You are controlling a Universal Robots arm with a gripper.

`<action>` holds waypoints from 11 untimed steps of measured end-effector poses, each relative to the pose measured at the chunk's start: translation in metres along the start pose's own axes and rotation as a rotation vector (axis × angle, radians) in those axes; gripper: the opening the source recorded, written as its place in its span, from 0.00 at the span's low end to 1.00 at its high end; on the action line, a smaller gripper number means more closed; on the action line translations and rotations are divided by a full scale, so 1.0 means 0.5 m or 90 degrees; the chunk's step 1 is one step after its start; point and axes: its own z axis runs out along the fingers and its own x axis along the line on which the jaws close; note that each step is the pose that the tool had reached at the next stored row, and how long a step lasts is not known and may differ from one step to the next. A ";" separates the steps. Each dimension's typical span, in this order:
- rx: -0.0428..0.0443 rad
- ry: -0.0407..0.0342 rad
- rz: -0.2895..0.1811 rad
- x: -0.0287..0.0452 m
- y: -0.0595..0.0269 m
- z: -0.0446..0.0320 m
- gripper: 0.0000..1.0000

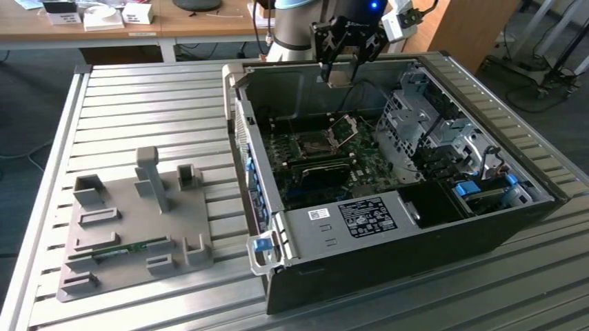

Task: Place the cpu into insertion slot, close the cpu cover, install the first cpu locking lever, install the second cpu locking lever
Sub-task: 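Place the cpu into insertion slot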

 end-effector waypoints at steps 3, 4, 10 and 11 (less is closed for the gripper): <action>-0.0001 0.0000 0.000 0.000 0.000 0.001 0.54; 0.0000 0.0000 0.000 0.000 0.000 0.002 0.54; 0.0000 0.0000 0.000 0.000 0.000 0.005 0.54; 0.0000 0.0000 0.000 0.000 -0.001 0.006 0.54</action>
